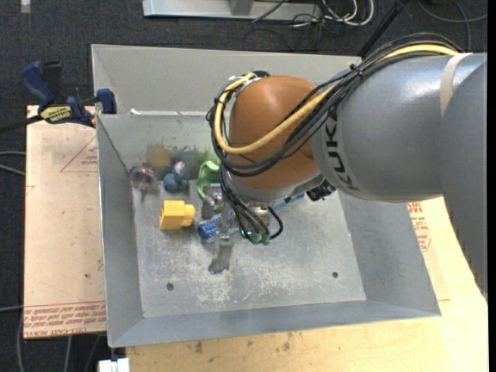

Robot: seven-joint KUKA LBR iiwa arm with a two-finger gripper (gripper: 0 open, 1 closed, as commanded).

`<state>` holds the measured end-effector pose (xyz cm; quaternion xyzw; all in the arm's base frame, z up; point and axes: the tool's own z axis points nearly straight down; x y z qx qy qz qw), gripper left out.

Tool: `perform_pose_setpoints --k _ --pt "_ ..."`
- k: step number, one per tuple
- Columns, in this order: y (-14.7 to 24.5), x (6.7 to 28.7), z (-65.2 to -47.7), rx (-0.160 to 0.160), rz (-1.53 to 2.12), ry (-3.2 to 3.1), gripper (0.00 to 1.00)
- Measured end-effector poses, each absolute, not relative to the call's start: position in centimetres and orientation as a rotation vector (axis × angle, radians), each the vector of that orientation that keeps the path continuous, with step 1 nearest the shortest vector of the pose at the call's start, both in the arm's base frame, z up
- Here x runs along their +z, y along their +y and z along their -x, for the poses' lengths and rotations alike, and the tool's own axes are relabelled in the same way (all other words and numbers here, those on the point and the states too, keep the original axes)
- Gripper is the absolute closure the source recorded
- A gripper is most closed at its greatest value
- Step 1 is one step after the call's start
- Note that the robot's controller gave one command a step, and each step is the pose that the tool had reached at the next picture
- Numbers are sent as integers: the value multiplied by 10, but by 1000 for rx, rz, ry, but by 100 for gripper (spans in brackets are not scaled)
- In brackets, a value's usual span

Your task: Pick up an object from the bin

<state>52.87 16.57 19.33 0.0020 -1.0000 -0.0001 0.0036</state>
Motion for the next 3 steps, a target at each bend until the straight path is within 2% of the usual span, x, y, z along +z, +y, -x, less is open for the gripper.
perform_pose_setpoints --k 1,2,3 --pt "157 111 -603 1 -39 -3141 0" --pt "147 67 -595 -1 -1 -3138 0" --pt "147 69 -596 -3 0 -3141 100"
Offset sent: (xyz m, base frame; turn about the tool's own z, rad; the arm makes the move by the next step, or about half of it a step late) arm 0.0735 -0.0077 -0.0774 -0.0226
